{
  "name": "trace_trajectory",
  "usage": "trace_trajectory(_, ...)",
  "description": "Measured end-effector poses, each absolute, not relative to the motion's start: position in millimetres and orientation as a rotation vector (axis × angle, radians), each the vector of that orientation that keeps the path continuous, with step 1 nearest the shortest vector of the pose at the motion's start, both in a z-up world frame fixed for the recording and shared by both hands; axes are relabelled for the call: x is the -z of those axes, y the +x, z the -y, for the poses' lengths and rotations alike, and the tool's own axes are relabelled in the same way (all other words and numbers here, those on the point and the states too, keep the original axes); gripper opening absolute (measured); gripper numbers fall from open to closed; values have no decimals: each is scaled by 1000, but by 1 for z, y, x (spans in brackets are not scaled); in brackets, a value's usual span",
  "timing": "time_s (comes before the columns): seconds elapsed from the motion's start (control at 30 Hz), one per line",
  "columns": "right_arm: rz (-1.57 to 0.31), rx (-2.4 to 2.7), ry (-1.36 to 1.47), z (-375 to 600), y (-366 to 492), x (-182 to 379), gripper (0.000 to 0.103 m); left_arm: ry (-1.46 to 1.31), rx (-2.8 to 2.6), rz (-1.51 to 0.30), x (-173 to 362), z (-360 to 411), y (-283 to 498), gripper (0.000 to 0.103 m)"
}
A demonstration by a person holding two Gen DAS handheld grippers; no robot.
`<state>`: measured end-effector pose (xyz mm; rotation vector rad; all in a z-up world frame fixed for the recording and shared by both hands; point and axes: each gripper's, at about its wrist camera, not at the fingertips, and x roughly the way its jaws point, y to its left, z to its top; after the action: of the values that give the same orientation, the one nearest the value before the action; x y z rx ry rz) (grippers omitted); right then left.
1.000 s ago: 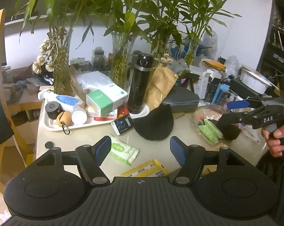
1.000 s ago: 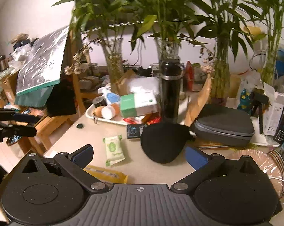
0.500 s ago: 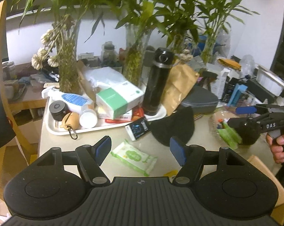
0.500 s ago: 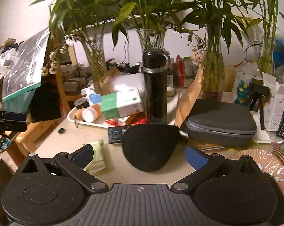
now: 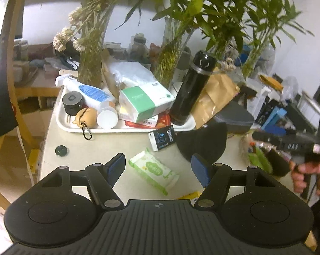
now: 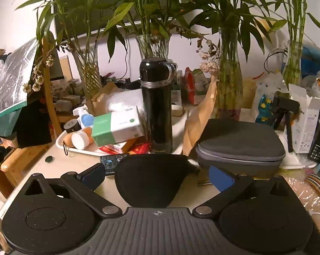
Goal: Organize soft objects
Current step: 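Close the right gripper on the black half-round foam pad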
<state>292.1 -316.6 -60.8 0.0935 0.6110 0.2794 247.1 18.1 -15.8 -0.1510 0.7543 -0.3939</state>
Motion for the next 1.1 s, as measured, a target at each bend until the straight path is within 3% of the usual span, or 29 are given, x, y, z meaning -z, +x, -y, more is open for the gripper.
trace_trajectory(0.7,-725,-366,-50,281,344,109,103,-36,324,-779,21,-11,246,68)
trace_trajectory(1.1,-843,-370,6,270,386,153,103,-34,328,-798,22,-11,249,68)
